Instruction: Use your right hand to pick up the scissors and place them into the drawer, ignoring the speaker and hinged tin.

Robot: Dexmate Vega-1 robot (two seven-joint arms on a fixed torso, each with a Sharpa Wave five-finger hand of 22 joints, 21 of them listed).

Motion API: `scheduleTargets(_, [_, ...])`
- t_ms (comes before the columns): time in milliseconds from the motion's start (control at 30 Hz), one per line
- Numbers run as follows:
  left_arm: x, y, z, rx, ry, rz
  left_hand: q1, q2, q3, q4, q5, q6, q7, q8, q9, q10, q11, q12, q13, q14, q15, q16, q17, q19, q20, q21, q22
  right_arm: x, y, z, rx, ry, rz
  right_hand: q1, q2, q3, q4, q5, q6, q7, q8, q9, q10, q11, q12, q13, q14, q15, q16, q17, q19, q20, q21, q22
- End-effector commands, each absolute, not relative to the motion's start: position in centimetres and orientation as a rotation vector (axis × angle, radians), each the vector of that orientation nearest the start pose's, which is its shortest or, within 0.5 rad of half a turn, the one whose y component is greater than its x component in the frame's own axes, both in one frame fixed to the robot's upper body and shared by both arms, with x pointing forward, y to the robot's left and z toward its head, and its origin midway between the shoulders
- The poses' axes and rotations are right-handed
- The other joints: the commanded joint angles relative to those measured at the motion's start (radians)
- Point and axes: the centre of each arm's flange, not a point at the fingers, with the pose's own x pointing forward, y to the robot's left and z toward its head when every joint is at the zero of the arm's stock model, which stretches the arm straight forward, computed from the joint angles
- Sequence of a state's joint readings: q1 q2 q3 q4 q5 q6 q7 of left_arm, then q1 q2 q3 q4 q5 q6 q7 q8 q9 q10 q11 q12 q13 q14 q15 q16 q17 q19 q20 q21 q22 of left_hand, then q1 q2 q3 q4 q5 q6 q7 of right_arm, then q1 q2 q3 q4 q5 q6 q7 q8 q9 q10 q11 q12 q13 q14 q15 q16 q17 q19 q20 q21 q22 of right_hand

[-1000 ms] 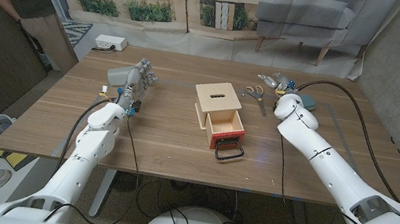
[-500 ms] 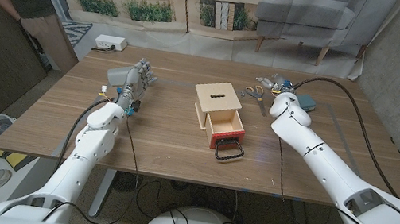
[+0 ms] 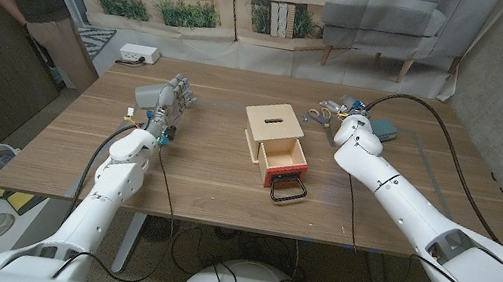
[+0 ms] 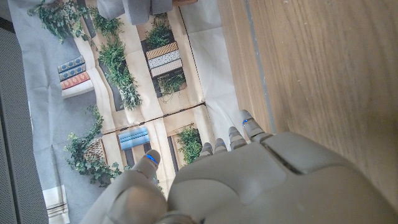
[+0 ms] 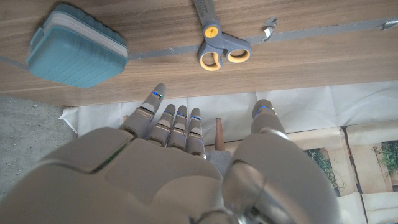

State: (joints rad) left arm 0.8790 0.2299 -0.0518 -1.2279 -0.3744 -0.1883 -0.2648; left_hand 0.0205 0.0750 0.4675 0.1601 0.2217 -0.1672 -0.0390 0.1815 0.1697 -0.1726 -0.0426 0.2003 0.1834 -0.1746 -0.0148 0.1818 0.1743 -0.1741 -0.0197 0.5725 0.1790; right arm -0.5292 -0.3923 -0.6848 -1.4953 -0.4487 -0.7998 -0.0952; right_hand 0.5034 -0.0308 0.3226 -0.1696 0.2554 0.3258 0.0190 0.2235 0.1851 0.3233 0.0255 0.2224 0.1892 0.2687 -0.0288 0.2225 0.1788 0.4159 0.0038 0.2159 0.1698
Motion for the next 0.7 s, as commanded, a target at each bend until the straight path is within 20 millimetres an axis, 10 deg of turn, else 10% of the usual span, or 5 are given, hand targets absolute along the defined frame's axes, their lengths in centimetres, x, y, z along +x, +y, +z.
scheduleTargets(33, [66.3,33.5,-4.0,-0.114,-0.581,-0.145,0.004,0.047,-0.004,-0.001,0.005,-0.039,0.004,0.002,0.006,-0.080,0.002,0.004,0.004,-0.098,0.005,0.005,0.004,-0.117,0.005,-0.003,0.004,67.6,-19.4,5.5,-1.137,-0.166,-0.364,0.013,0.001,-0.008,0.010,0.011,0.017,-0.001,-0.001,0.005,0.031,0.000,0.012,0.004,0.037,-0.012,0.011,0.008,0.015,-0.006,0.004,0.005])
scheduleTargets(700, [66.4,34.0,-4.1,-0.118,-0.576,-0.137,0.004,0.047,-0.006,-0.001,0.006,-0.039,0.004,0.002,0.006,-0.081,0.002,0.004,0.004,-0.099,0.003,0.005,0.004,-0.115,0.004,-0.007,0.004,68.7,-18.2,5.7,-1.228,-0.110,-0.405,0.061,-0.027,-0.032,0.008,0.030,0.063,-0.021,0.000,0.006,0.071,0.001,0.016,0.011,0.070,-0.034,0.013,0.016,0.013,-0.008,-0.006,0.006])
